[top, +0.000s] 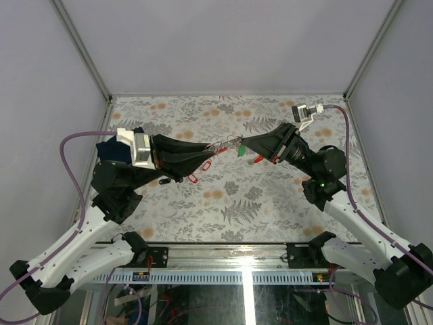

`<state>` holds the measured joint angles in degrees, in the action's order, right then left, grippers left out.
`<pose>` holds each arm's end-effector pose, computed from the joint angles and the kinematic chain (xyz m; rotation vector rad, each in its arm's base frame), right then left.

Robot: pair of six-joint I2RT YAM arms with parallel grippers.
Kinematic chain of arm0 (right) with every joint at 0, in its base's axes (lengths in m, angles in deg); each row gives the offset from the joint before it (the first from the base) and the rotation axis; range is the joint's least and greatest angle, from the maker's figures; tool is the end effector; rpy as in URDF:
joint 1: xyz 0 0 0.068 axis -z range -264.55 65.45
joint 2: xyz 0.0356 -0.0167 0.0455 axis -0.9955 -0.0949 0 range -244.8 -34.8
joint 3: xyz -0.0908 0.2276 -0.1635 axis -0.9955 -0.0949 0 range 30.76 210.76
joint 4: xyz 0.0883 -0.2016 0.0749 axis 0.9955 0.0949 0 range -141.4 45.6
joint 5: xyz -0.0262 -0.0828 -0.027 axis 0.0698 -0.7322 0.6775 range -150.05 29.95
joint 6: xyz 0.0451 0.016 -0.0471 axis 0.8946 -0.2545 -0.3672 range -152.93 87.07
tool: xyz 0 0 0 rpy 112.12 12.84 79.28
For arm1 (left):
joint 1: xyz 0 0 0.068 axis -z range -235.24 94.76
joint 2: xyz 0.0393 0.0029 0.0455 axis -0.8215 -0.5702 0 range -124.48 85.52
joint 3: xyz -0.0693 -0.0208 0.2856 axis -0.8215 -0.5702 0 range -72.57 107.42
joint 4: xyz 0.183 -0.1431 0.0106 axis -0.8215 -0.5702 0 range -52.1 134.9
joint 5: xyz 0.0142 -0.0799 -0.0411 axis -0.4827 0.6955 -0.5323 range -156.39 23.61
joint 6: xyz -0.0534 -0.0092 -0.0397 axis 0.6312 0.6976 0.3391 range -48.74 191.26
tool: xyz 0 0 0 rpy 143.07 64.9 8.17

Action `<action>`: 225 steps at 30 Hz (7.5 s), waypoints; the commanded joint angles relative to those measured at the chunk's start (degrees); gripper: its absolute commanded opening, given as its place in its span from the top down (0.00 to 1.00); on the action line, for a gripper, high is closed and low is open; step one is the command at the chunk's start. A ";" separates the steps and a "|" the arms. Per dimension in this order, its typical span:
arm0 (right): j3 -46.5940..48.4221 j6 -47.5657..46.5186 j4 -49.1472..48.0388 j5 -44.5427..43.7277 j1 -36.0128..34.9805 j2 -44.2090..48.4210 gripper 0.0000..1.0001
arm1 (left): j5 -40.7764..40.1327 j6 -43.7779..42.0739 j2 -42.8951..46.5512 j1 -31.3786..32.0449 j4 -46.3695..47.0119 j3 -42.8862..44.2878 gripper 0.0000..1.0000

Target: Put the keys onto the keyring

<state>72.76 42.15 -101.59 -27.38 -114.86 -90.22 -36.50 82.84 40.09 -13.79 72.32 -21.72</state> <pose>0.1363 0.1130 0.4294 -0.1724 1.2362 1.9021 0.0778 -0.1044 0.4629 0.7515 0.8633 -1.0878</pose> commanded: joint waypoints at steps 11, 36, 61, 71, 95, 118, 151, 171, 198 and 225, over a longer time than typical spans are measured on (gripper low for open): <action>2.08 0.30 -5.27 2.01 0.25 -0.24 0.89 | 0.34 0.03 0.07 -0.23 4.75 0.23 1.00; 23.67 -32.54 36.21 -0.46 0.25 3.92 1.00 | 2.48 0.46 0.17 -0.23 1.85 0.69 0.68; 24.68 -68.59 48.47 19.32 0.25 10.91 1.00 | 11.00 2.88 -4.46 -0.08 -0.86 3.88 0.64; 21.26 -65.87 41.09 22.96 0.25 10.53 1.00 | 15.57 -7.01 -7.19 5.51 -3.27 5.59 0.59; 18.43 -69.33 45.36 17.09 0.25 13.07 1.00 | -11.12 -8.89 -2.64 10.87 -20.86 6.70 0.59; 19.24 -66.80 38.10 22.21 0.24 11.38 1.00 | 9.16 -26.59 -7.17 11.04 -27.47 14.74 0.50; 20.76 -60.31 26.78 30.30 0.25 8.72 1.00 | 14.69 -17.15 -13.40 11.50 -11.21 15.91 0.68; 20.36 -59.61 25.85 30.84 0.25 7.97 1.00 | 14.36 -16.64 -15.55 12.08 -11.85 17.25 0.79; 24.14 -75.35 48.62 25.00 0.24 12.50 0.63 | 12.05 -25.81 -14.65 12.34 -27.81 22.06 1.00; 39.47 -95.64 81.90 3.23 -13.86 2.19 0.69 | 3.69 -32.55 -19.15 12.36 -45.58 31.96 1.00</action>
<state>108.75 -49.64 -21.97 -16.19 -125.50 -87.62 -31.17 51.97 20.72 -1.66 27.29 7.69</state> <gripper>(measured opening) 0.320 0.003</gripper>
